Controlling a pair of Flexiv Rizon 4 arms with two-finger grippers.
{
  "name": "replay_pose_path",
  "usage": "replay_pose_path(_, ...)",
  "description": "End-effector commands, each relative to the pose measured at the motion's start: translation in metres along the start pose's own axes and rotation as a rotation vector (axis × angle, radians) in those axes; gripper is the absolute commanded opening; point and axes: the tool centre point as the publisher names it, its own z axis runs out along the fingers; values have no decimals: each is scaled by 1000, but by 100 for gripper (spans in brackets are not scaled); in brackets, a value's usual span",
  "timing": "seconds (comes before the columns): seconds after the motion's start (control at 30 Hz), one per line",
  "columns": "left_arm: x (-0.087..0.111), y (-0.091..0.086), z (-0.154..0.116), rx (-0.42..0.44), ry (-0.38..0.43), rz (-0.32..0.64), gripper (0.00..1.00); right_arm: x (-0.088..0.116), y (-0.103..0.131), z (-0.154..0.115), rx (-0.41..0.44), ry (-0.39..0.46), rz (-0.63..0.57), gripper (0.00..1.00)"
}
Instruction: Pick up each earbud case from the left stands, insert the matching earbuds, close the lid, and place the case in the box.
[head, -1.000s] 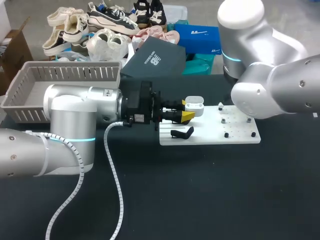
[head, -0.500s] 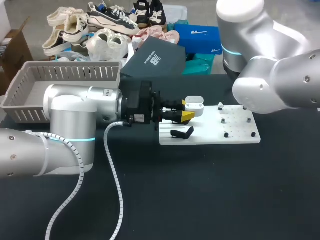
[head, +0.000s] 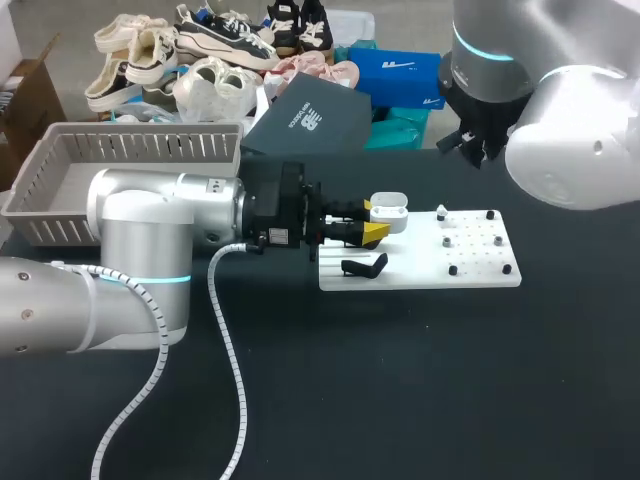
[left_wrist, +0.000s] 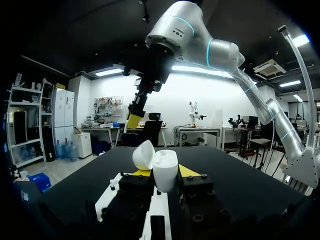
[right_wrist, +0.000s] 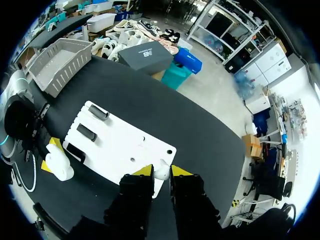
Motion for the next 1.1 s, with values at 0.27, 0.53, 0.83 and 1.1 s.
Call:
replay_pose_path(0.27,0,2,0,4,0,0,0,48,67,-91,-42,-135,-27,0)
replay_pose_path(0.53,0,2,0,4,0,0,0,41,101,-94,-98,18,26,0)
replay_pose_path(0.83,0,2,0,4,0,0,0,36,129,-89,-123,87,59,0)
replay_pose_path(1.1,0,2,0,4,0,0,0,39,135,-91,-95,90,57,0)
